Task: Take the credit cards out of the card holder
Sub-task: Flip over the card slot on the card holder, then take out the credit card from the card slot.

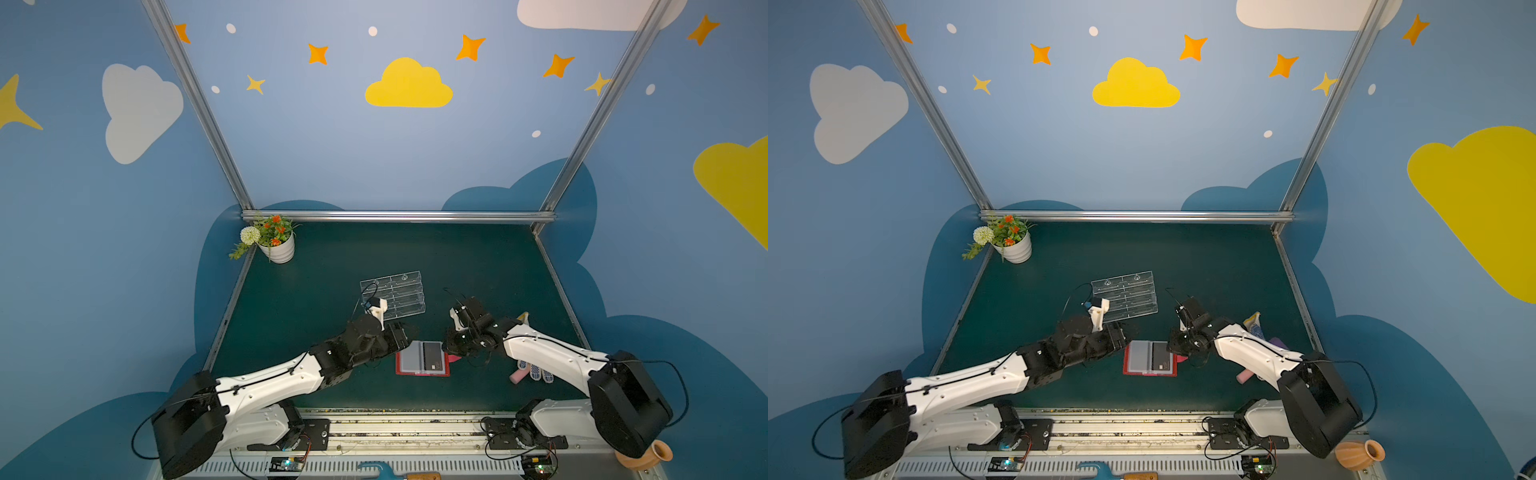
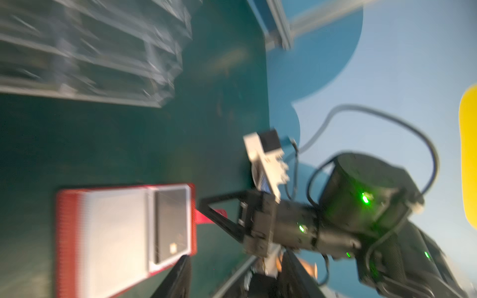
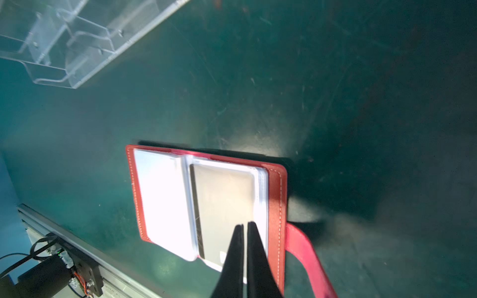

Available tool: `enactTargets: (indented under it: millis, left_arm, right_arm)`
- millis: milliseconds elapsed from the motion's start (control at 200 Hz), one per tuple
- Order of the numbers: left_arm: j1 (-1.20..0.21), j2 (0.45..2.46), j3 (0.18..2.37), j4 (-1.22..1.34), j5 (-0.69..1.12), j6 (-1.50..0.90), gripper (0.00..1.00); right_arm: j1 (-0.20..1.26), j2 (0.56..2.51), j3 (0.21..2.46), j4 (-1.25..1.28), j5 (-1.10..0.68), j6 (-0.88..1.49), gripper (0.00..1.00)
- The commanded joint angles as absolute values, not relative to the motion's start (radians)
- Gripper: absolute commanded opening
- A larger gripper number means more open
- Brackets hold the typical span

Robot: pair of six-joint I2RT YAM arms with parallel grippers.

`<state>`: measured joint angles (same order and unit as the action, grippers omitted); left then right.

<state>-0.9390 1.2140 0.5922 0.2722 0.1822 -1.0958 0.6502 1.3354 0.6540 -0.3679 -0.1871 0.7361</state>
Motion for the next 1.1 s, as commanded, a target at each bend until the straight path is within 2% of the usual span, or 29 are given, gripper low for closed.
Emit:
enactTargets:
  millis: [0,115,225,581,786,991,1096]
  left_arm:
    - [-0.945,1.315,0.616,0.247,0.35,-1.074,0.49]
    - [-0.952,1.403,0.633,0.255,0.352,-1.08,0.45]
    - [-0.95,1.486,0.652,0.267,0.364,-1.078,0.36]
    - [-0.947,1.63,0.611,0.375,0.332,-1.129,0.35]
    - [-0.94,1.678,0.548,0.529,0.299,-1.188,0.36]
    - [-0.94,1.717,0.521,0.599,0.284,-1.211,0.25]
    - [-0.94,1.708,0.493,0.617,0.26,-1.227,0.22]
  right_arm:
    - [0.633,1.358,0.64,-0.324,-0.215,0.72,0.0]
    - [0.626,1.381,0.632,-0.307,-0.227,0.714,0.0]
    - [0.624,1.394,0.625,-0.292,-0.229,0.711,0.0]
    - [0.623,1.441,0.6,-0.262,-0.236,0.703,0.0]
    - [0.623,1.453,0.584,-0.239,-0.255,0.705,0.0]
    - [0.624,1.454,0.576,-0.235,-0.257,0.707,0.0]
    - [0.624,1.455,0.574,-0.237,-0.252,0.706,0.0]
